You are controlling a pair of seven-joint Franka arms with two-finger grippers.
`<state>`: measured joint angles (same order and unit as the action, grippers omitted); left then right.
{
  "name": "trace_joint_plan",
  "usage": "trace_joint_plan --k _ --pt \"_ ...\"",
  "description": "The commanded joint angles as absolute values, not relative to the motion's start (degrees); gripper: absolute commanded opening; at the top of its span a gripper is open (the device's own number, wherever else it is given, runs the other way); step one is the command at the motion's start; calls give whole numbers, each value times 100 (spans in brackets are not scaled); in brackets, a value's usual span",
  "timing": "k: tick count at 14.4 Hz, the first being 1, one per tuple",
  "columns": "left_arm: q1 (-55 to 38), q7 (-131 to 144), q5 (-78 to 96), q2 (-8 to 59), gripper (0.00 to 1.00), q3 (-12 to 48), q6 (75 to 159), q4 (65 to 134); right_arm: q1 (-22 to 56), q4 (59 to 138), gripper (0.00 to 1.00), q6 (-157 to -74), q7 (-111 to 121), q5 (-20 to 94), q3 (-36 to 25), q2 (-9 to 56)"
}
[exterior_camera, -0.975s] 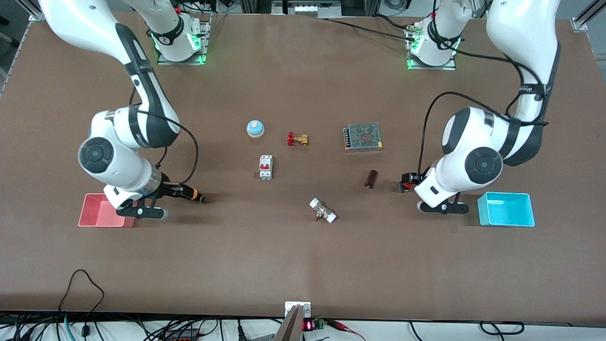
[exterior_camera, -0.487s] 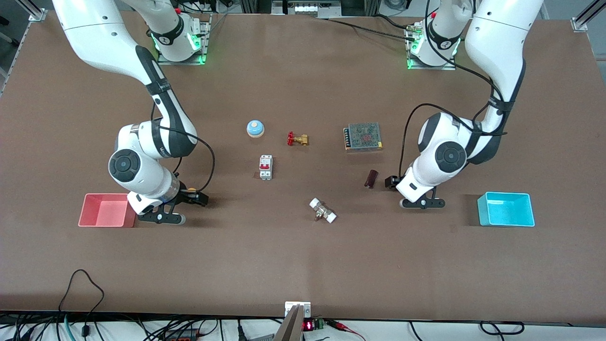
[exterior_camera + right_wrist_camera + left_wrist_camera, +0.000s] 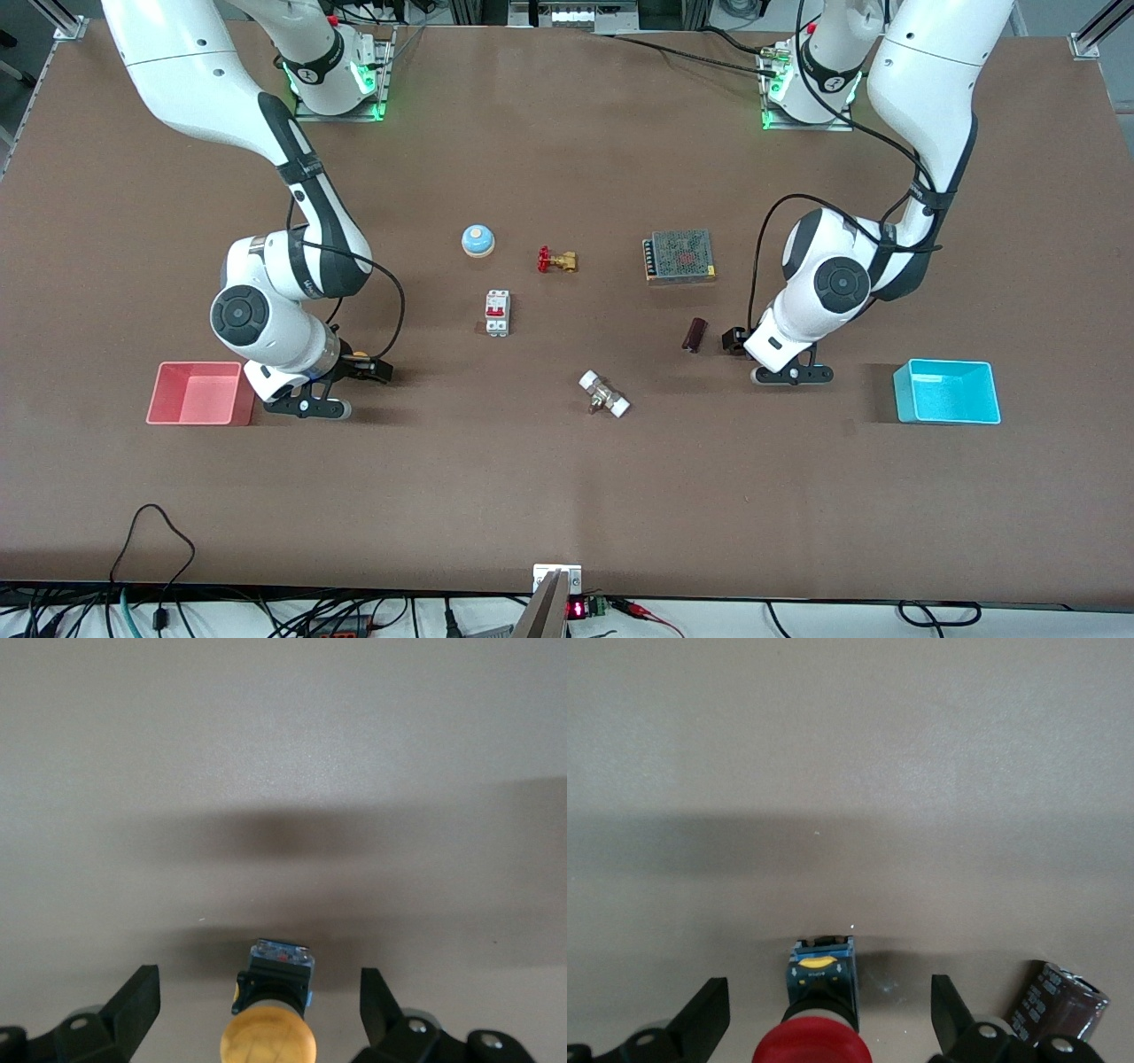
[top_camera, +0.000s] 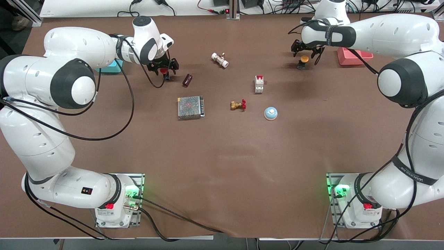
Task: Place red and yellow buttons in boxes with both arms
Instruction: 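Close the right gripper on the yellow button while the left gripper grasps the red button, then carry the yellow button to the pink box while the left gripper carries red to cyan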
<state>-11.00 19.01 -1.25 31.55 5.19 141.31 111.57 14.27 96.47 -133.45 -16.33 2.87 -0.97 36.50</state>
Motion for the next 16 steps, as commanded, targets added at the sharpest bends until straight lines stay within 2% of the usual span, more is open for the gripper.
trace_joint_plan --k 1,3,4,6,8,11,14,16 --pt "-1116 1986 -220 3173 87 492 14221 11188 1450 9756 100 -13193 -1626 360 -114 3551" --pt "-1125 1960 -220 3182 59 492 14221 11188 1450 9756 99 -13140 -1617 360 -114 3551" --pt "-1125 1995 -211 3190 47 492 14212 11171 1450 9756 93 -13140 -1591 360 -114 3551" --pt "-1108 1951 -211 3182 31 492 14195 11127 1450 9756 80 -13122 -1582 352 -114 3551" --pt "-1107 1934 -211 3164 26 492 14194 11101 1450 9765 68 -13113 -1573 352 -105 3551" --pt "-1081 1942 -211 3059 26 388 13950 10864 1450 9756 50 -13113 -1573 352 -105 3559" --pt "-897 1776 -220 2901 26 334 12583 10085 1450 9756 31 -13113 -1556 352 -105 3560" --pt "-722 1661 -211 2892 26 343 11510 9512 1450 9756 26 -13113 -1538 352 -105 3560"
